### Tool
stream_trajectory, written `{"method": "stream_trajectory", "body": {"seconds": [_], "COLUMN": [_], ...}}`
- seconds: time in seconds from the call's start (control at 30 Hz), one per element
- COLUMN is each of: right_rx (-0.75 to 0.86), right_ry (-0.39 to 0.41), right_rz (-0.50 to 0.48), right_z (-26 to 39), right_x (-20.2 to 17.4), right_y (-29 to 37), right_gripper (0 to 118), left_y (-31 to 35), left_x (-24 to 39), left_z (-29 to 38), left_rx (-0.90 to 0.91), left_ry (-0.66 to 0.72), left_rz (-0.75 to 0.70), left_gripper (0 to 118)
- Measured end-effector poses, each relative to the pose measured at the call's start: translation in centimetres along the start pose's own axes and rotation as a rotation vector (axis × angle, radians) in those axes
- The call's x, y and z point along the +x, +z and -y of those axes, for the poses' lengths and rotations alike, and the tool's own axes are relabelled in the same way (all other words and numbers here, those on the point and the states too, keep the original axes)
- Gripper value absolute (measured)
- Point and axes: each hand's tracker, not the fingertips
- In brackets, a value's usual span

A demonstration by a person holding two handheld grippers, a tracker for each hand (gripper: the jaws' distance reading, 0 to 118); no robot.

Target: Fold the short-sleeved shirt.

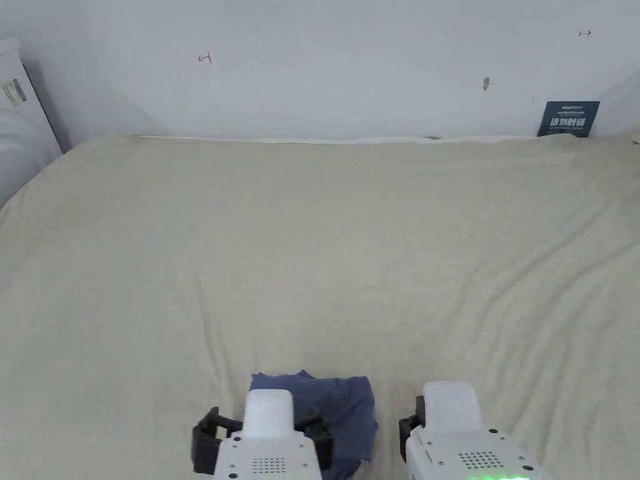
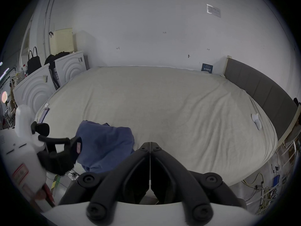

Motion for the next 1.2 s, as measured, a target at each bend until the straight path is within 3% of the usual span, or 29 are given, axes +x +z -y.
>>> {"method": "stream_trajectory", "body": {"seconds": [0.03,0.07,0.1,0.13,0.43,0.73,0.9,1.07,1.2], "right_rx": [0.004,0.008,0.013,0.016,-0.002,-0.045,-0.051,-0.02,0.016], "right_ry": [0.001,0.002,0.005,0.005,-0.008,-0.036,-0.039,-0.003,0.029], "right_rz": [-0.002,-0.007,-0.012,-0.011,0.015,0.057,0.064,0.043,0.015], "right_z": [0.0,-0.1,-0.1,-0.1,0.1,1.1,0.9,-0.1,-1.3], "right_x": [-0.1,-0.2,-0.2,-0.2,1.9,4.2,4.1,2.9,1.2], "right_y": [0.2,0.4,0.5,0.6,-0.4,-1.8,-2.3,-1.4,-0.6], "right_gripper": [2,2,2,2,2,2,2,2,2], "left_y": [-0.7,-1.0,-1.2,-1.5,-5.5,-8.9,-8.2,-2.6,3.8], "left_x": [-0.4,-0.4,0.1,0.5,9.5,15.4,12.0,6.0,-1.6], "left_z": [0.1,0.1,0.1,0.0,0.4,2.8,0.6,-2.1,-4.4], "left_rx": [0.019,0.02,0.005,0.014,-0.04,0.013,-0.016,0.165,0.25], "left_ry": [-0.004,-0.02,-0.07,-0.086,-0.227,-0.462,-0.27,-0.177,0.018], "left_rz": [0.042,0.028,-0.026,-0.044,0.099,0.068,0.222,0.264,0.302], "left_gripper": [104,68,24,7,7,6,6,6,6]}}
